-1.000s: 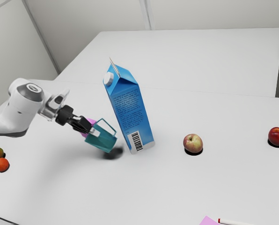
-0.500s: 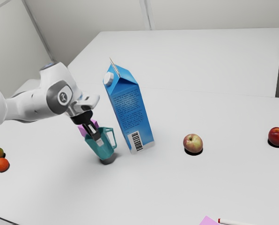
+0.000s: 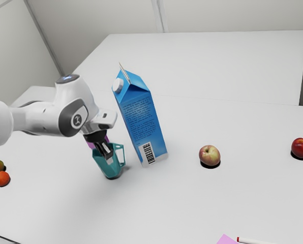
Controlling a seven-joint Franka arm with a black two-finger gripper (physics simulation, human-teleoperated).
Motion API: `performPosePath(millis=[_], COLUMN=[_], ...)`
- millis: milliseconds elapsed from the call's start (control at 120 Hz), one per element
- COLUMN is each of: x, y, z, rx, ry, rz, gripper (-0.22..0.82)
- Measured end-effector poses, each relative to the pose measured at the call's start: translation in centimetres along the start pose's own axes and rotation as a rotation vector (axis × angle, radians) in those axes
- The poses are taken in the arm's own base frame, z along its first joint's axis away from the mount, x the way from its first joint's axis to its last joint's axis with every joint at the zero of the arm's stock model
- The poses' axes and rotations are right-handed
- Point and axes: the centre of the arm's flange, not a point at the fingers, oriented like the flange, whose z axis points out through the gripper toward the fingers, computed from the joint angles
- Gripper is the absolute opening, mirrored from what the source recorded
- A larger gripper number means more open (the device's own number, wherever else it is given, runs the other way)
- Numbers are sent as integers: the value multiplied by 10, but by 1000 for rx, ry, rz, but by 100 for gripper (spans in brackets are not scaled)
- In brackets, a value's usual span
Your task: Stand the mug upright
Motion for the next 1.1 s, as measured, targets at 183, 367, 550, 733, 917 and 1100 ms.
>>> performPosePath(millis=[183, 367, 550, 733, 917, 1100], x=[-1, 0, 0, -3, 4, 29], y=[0, 4, 12, 16, -4, -17], z=[4, 2, -24, -66, -122, -208], rx=[4, 9, 52, 95, 77, 60], ry=[-1, 4, 27, 59, 82, 111], rz=[-46, -70, -84, -108, -210, -261], gripper=[-11, 15, 35, 48, 55, 58])
